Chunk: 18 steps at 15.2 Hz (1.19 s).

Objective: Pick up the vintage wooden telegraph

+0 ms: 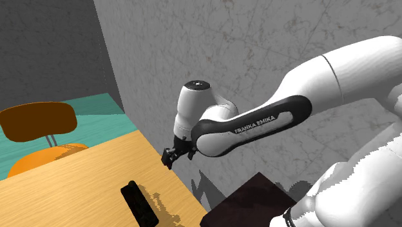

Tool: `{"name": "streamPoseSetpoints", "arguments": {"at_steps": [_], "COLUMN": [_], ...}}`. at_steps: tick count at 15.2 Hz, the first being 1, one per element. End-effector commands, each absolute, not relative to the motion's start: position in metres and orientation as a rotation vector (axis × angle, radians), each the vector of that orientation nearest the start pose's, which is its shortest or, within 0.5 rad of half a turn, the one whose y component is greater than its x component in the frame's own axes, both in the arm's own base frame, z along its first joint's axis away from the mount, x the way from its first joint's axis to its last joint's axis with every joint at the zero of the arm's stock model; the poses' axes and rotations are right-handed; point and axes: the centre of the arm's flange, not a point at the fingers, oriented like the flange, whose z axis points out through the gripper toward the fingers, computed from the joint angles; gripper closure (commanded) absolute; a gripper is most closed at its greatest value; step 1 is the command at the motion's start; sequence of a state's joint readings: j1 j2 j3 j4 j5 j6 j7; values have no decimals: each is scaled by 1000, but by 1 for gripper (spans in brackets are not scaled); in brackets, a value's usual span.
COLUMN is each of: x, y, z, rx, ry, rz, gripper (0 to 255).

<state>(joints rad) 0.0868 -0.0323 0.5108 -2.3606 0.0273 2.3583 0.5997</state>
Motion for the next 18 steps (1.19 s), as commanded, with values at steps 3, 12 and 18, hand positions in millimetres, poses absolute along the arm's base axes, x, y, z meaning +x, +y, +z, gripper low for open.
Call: {"name": "streamPoseSetpoints", "arguments": {"at_steps": [3,12,18], "x": [430,456,467], "y": [319,400,434], "z": [303,218,170], "rx": [-3128,-3143,-3149], "ry": [26,6,-3], "rz": [-25,-10,-3], "gripper": [0,0,0]}}
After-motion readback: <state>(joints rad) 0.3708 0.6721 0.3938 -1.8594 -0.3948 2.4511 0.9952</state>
